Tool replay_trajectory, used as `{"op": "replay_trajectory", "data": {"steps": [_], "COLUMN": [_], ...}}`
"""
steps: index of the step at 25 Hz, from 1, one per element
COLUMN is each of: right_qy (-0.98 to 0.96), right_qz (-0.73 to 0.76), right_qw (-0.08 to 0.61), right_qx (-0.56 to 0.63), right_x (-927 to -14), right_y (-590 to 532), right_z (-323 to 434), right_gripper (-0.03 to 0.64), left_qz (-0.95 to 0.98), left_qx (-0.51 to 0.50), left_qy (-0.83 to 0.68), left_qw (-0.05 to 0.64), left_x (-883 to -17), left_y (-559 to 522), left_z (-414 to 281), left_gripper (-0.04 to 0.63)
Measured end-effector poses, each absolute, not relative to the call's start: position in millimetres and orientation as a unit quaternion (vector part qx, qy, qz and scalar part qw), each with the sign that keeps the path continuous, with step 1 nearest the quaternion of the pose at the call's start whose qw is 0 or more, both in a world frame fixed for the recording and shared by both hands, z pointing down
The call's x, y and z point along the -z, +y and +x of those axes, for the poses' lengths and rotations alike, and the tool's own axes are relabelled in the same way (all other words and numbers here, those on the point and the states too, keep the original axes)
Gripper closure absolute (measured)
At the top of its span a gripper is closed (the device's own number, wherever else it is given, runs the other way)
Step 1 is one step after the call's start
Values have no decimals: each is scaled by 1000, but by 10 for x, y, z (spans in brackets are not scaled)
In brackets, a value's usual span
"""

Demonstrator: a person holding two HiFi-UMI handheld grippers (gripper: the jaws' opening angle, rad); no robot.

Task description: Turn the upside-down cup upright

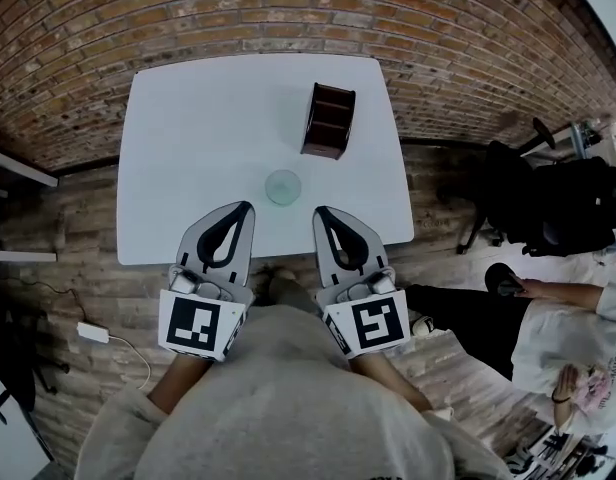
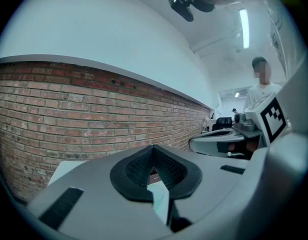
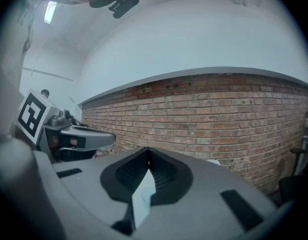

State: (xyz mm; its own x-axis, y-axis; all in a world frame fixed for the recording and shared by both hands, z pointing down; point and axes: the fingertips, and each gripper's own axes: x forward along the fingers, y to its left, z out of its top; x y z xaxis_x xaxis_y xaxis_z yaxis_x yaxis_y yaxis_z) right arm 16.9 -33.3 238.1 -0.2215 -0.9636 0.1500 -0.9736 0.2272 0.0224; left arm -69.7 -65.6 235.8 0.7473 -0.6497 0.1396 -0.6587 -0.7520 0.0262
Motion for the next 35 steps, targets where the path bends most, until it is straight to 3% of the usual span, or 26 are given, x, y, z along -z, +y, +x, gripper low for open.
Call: {"op": "replay_trajectory", "data": {"steps": [23, 35], "right_qy": [-819, -831], "right_qz": [562, 536], "right_qw": [103, 128], "right_qx": [-56, -79], "right_x": [-2863, -3281], "right_y": [-506, -617], "right_z": [268, 166], "right_gripper": [607, 482], "left_qz": [924, 920], "left_qx": [-117, -142], "left_qy": [-357, -356], "left_qw": [64, 80], "left_x": [-2864, -3162], "left_y": [-734, -740], "left_z": [-492, -512], "left_gripper": [586, 586]}}
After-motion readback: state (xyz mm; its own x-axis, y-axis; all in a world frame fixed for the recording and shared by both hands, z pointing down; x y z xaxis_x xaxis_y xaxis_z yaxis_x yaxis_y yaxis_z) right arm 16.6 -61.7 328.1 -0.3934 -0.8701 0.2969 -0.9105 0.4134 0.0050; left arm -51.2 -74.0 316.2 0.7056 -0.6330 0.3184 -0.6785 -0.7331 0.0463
